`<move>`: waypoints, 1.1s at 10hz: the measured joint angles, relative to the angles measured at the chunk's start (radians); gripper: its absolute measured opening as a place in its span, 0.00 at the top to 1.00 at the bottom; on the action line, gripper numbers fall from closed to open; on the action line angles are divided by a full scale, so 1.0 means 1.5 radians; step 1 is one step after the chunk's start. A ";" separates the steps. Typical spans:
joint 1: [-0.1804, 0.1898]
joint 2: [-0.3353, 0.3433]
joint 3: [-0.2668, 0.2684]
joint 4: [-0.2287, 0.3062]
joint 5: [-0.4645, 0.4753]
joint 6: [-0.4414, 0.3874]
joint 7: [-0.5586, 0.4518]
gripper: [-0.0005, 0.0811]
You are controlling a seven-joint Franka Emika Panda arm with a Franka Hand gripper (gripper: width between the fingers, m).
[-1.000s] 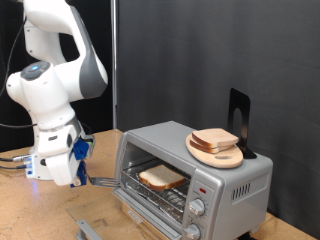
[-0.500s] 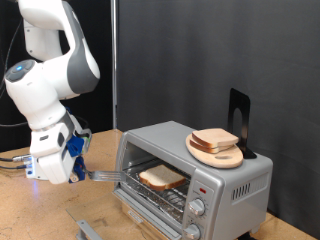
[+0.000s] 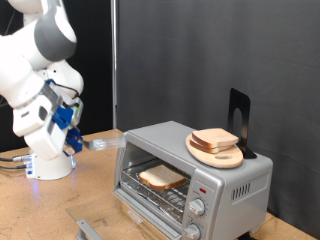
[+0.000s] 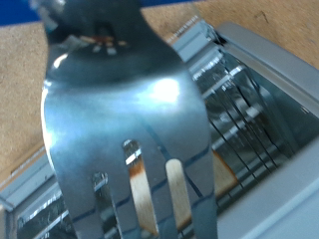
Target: Make a piece of toast with the oven
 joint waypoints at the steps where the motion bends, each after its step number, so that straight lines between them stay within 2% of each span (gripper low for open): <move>1: -0.001 0.001 -0.004 0.013 0.000 -0.022 0.009 0.55; 3: 0.000 0.002 -0.002 0.008 0.011 -0.019 0.003 0.55; 5: 0.013 -0.007 0.006 0.005 0.083 -0.030 -0.007 0.55; 7: 0.031 -0.038 0.026 -0.010 0.140 -0.029 -0.015 0.55; 11: 0.063 -0.118 0.104 -0.075 0.196 0.077 -0.011 0.55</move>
